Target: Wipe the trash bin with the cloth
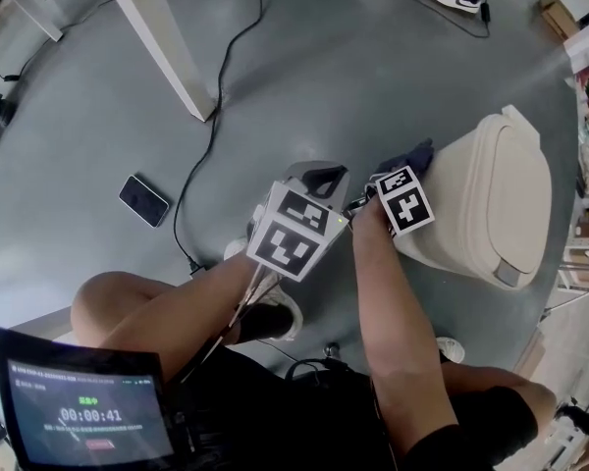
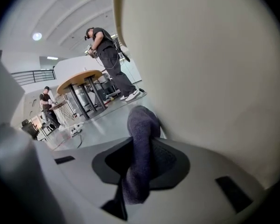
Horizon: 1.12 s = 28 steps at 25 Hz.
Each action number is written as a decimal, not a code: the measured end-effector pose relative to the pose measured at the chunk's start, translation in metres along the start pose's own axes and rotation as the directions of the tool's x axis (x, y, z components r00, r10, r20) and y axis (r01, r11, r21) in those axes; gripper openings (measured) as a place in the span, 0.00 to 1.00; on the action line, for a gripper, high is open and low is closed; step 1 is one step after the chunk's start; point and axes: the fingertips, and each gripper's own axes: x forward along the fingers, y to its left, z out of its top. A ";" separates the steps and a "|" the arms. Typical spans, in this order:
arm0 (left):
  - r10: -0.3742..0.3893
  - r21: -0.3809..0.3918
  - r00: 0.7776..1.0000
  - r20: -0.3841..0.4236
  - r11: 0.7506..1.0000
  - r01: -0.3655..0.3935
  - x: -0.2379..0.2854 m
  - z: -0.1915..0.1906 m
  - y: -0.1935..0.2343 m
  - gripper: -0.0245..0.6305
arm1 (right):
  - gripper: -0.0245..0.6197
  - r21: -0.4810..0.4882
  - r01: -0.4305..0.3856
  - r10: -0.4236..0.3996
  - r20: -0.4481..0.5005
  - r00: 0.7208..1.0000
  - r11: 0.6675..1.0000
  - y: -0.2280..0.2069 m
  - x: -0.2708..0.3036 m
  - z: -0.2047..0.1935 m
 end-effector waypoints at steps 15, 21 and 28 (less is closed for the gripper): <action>-0.043 -0.025 0.999 -0.019 0.999 0.043 0.011 -0.002 -0.014 0.03 | 0.18 -0.129 0.067 -0.092 -0.198 0.976 0.989 -0.035 0.043 -0.078; -0.055 -0.017 0.998 -0.034 0.998 0.055 0.013 -0.006 -0.019 0.03 | 0.18 -0.169 0.055 -0.087 -0.192 0.978 0.984 -0.032 0.040 -0.081; -0.032 -0.033 0.999 -0.008 0.999 0.032 0.012 0.008 -0.013 0.03 | 0.18 -0.195 -0.067 0.043 -0.129 0.991 0.979 -0.002 0.019 -0.061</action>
